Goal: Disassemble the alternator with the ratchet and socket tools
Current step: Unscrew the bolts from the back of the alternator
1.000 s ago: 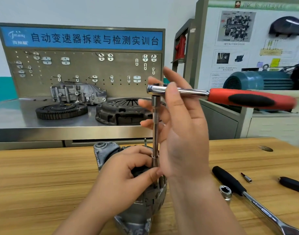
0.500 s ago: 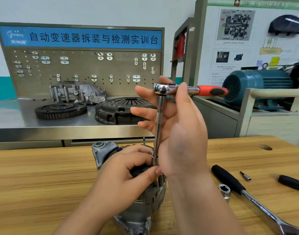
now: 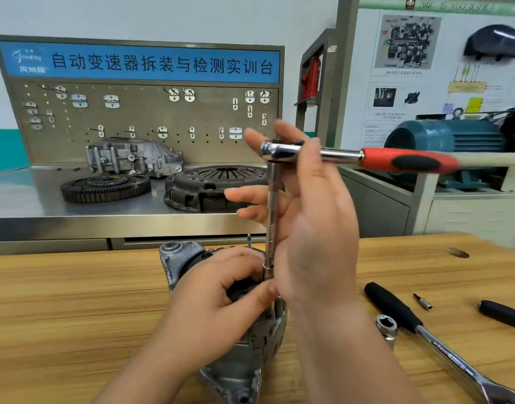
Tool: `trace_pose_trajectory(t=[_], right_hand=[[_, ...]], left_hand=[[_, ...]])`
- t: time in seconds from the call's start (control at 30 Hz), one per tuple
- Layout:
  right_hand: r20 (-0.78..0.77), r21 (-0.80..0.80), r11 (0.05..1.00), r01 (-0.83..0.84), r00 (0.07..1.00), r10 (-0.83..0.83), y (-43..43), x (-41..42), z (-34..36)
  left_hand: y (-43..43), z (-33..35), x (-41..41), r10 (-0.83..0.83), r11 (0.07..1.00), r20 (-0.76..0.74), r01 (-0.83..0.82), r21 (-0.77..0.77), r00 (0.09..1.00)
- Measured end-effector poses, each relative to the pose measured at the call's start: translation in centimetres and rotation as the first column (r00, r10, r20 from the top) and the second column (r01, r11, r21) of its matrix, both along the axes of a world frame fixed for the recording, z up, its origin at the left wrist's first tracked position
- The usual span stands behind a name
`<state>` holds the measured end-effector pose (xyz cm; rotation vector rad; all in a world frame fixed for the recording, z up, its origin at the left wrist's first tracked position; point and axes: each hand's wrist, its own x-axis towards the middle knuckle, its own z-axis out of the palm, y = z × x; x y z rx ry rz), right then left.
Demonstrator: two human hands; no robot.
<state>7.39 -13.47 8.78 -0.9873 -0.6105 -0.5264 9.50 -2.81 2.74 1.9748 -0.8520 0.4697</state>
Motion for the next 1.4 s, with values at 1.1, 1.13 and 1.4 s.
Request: trace_pose_trajectory(t=[1.1,1.13,1.4], right_hand=[[0.041,-0.002,0.995,0.100,0.994,-0.100,0.41,-0.03,-0.23],[0.012,0.015,0.998,0.067,0.998,-0.067,0.30,0.00,-0.23],[0.062,-0.035,0.975,0.221,0.974,-0.219,0.38,0.02,-0.21]], left_hand=[[-0.32,0.20,-0.33,0.044,0.999,-0.039,-0.044,-0.016,0.998],[-0.28,0.19,-0.37,0.033,0.999,-0.038,-0.033,-0.018,0.999],[-0.14,0.39,-0.03,-0.011,1.000,-0.062,0.010,-0.018,0.998]])
